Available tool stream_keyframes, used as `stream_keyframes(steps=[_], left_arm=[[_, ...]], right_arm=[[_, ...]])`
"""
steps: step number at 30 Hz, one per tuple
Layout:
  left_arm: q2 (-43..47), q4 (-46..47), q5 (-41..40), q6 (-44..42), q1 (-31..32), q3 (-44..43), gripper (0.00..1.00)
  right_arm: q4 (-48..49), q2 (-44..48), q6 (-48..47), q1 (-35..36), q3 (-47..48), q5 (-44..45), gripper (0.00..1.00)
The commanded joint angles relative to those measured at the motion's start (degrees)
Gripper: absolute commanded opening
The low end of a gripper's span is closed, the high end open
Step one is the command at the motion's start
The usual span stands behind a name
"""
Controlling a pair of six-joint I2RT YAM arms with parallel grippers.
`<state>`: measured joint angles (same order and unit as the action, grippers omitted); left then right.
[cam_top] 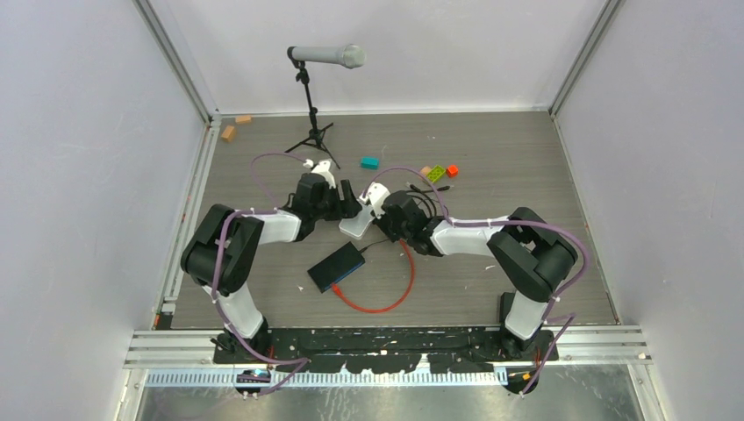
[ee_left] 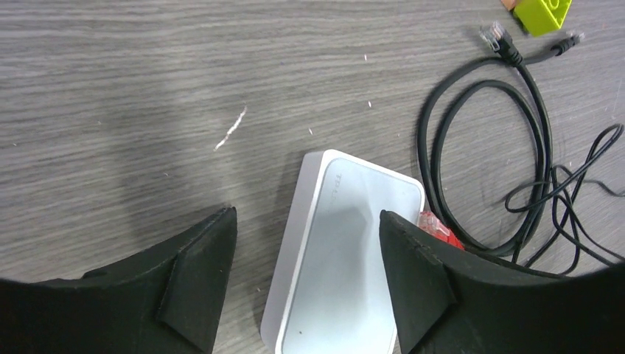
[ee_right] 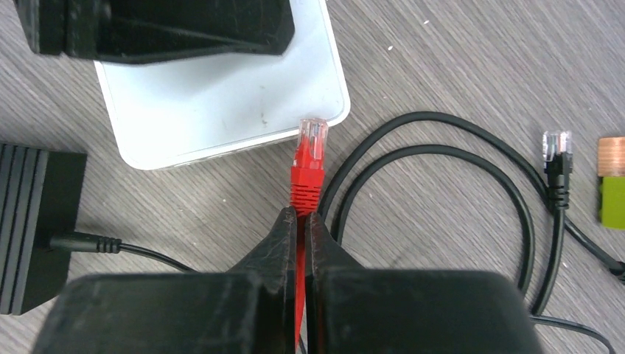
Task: Insert the plug into the switch port
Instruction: Insert the connector into the switch port.
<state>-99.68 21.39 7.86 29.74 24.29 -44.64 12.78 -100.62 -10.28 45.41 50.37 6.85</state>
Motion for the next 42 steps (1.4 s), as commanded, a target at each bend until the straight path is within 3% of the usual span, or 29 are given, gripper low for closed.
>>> stream_keyframes(steps=[1,17,34,42], left_arm=[[-1.57,4.28,3.06,2.0,-1.47,0.43,0.72],[-4.37,3.4,8.01,1.99,-2.1,-1.98,0.73],[-6.96,1.71,10.76,2.27,-2.32,-4.07,0.62],[-7.59,1.42,11.61,2.18,-2.41,-4.49,0.57]], right_arm=[[2.01,-0.33,-1.97,0.22,1.09,3.7,0.0],[0.2,-0.23,-5.51,1.41,0.17,2.9,0.0],[0.35,-1.34,-7.36,2.77,0.77,4.47,0.0],[1.81,-1.26,-8.62,3.71,0.66,9.35,0.01]])
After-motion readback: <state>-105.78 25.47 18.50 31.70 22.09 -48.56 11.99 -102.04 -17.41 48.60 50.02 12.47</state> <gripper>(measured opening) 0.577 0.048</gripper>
